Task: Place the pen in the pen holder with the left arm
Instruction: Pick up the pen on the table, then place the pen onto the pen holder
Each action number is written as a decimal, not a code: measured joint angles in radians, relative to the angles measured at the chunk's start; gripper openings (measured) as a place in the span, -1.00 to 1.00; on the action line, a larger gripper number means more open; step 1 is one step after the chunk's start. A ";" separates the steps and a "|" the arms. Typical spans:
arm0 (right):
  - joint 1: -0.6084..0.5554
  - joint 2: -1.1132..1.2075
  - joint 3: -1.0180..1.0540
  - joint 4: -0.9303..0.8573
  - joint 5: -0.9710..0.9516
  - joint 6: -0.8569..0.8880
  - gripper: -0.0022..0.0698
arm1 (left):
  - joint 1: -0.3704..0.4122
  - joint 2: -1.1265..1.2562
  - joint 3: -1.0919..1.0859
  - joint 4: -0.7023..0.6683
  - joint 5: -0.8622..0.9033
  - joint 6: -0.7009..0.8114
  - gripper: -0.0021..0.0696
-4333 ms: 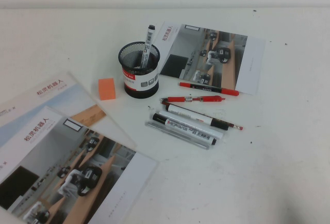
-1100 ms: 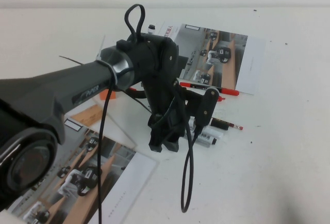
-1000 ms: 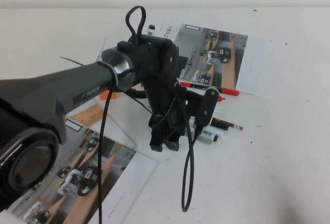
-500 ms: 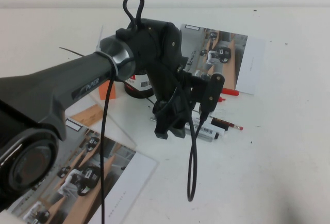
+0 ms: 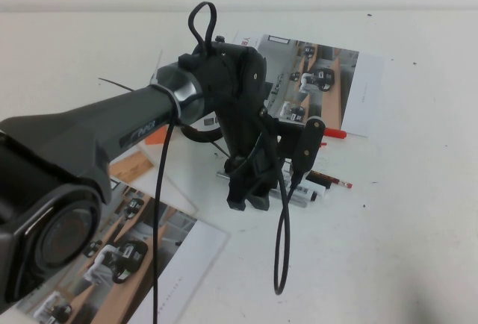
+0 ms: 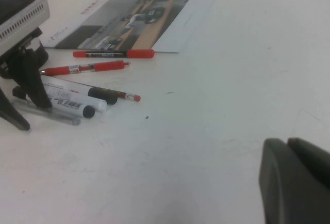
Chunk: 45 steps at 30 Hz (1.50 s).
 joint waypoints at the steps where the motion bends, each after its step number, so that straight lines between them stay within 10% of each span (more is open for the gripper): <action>1: 0.000 0.000 0.000 0.002 0.000 0.000 -1.00 | 0.000 0.001 0.000 0.005 0.000 0.000 -0.13; 15: 0.000 0.000 0.000 0.002 0.000 0.000 -1.00 | 0.000 0.015 0.000 0.029 0.025 0.000 -0.18; 24: 0.000 0.000 0.000 0.002 0.000 0.000 -1.00 | 0.000 0.017 -0.002 0.047 0.035 0.000 -0.80; 45: 0.000 0.000 0.000 0.002 0.000 0.000 -1.00 | -0.001 -0.480 0.160 -0.186 -0.226 -0.414 -0.82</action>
